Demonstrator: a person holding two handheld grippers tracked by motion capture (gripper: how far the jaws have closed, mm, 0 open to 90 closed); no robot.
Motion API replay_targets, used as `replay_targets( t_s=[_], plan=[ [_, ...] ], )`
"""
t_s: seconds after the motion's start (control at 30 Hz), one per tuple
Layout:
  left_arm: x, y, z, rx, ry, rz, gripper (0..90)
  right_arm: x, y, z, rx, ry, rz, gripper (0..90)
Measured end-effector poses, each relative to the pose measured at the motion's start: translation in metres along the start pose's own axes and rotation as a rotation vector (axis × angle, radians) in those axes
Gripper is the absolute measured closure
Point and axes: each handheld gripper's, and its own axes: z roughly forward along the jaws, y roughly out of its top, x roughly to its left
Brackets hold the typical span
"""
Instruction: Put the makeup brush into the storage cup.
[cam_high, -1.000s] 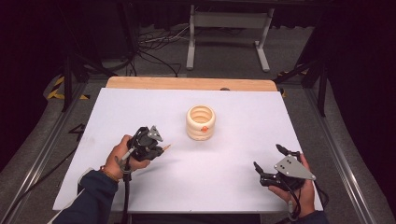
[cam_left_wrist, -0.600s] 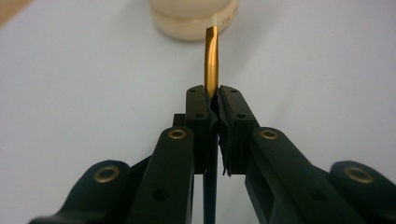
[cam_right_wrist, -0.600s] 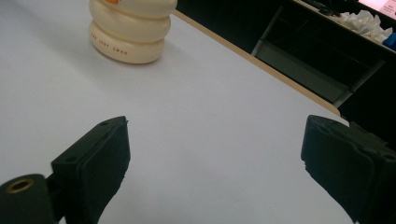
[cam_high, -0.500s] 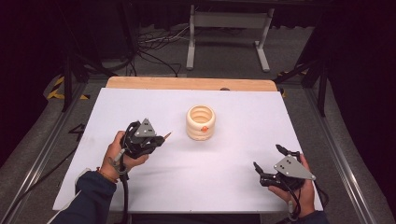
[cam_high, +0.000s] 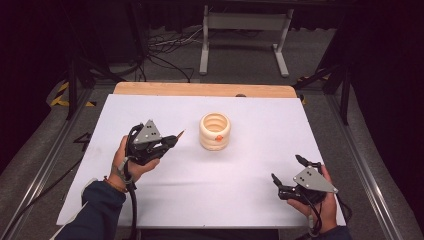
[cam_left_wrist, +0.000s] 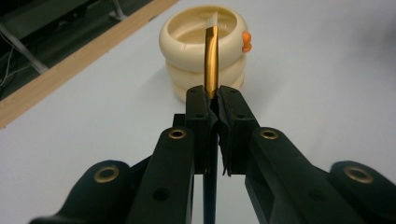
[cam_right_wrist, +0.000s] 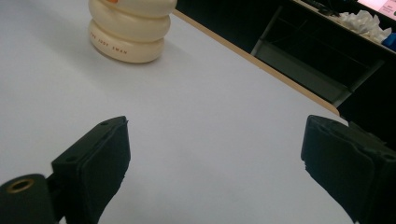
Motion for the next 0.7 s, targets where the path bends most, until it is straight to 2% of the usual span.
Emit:
replay_targets(
  t_s=[0.23,0.27,0.33,0.47,0.53,0.57,0.6,0.63,0.7],
  plan=[
    [0.002,0.009,-0.006,-0.117,0.000,0.006,82.9,-0.001,0.000,-0.001,-0.007,-0.012,0.011,8.0],
    [0.002,0.010,-0.006,-0.135,-0.005,0.004,82.9,-0.001,0.000,-0.001,-0.009,-0.011,0.012,8.0],
    [0.004,0.013,-0.008,-0.192,-0.040,0.001,82.9,-0.001,0.000,-0.001,-0.009,-0.015,0.014,7.9],
    [0.005,0.017,-0.007,-0.229,-0.042,0.003,82.9,-0.002,0.000,-0.001,-0.010,-0.016,0.015,7.9],
    [0.006,0.020,-0.007,-0.273,-0.041,0.007,82.9,-0.002,-0.001,-0.001,-0.008,-0.014,0.018,8.0],
    [0.006,0.020,-0.007,-0.273,-0.041,0.007,82.9,-0.002,-0.001,-0.001,-0.008,-0.014,0.018,8.0],
    [0.005,0.022,-0.006,-0.301,-0.043,0.010,82.9,-0.001,-0.001,-0.001,-0.007,-0.012,0.016,8.0],
    [0.005,0.022,-0.006,-0.301,-0.043,0.010,82.9,-0.001,-0.001,-0.001,-0.007,-0.012,0.016,8.0],
    [0.006,0.025,-0.004,-0.331,-0.053,0.018,82.9,-0.001,-0.001,-0.001,-0.007,-0.011,0.015,8.1]
  ],
)
